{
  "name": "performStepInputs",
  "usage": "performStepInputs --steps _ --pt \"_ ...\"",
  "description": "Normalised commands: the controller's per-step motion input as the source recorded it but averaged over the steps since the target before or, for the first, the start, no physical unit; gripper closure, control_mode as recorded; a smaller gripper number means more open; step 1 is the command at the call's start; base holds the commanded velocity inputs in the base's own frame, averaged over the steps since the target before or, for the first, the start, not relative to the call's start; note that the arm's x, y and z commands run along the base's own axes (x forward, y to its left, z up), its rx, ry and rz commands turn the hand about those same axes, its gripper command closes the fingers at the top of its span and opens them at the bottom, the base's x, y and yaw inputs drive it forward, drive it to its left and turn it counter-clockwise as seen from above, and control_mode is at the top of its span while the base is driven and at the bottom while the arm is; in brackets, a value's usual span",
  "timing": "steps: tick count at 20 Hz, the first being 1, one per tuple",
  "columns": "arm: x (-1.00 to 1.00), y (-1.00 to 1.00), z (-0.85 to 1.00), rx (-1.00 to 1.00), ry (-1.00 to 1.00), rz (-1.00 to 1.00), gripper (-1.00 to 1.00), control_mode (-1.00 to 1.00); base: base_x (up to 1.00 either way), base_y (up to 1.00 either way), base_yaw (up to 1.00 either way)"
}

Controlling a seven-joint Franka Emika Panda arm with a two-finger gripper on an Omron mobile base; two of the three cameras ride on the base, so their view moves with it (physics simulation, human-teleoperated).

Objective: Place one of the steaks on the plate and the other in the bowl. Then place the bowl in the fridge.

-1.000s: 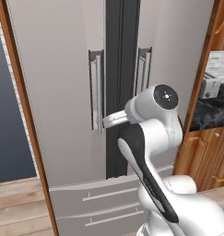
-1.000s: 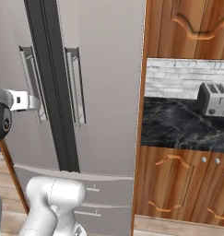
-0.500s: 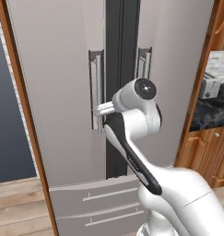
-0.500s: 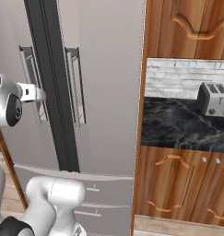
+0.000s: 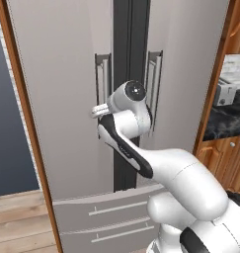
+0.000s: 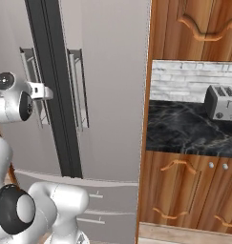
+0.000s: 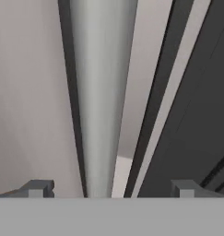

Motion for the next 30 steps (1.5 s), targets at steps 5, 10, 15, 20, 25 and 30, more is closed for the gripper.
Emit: performStepInputs --steps 5,10,15,20,25,30 --pt "0.88 0.2 -0.28 0.0 -0.01 -0.02 -1.0 -1.0 0.0 0.0 0.0" --pt "0.78 0.23 -0.22 0.0 0.0 -0.03 1.0 -1.0 0.0 0.0 0.0" --pt "0.3 0.2 -0.12 0.0 0.0 -0.03 1.0 -1.0 0.0 0.0 0.0" --pt "-0.32 0.32 -0.1 -0.02 0.12 0.0 1.0 -1.0 0.0 0.0 0.0" --pt "-0.86 0.55 -0.12 0.0 0.11 0.0 1.0 -1.0 0.0 0.0 0.0" --pt "-0.48 0.73 -0.14 0.0 0.12 0.0 1.0 -1.0 0.0 0.0 0.0"
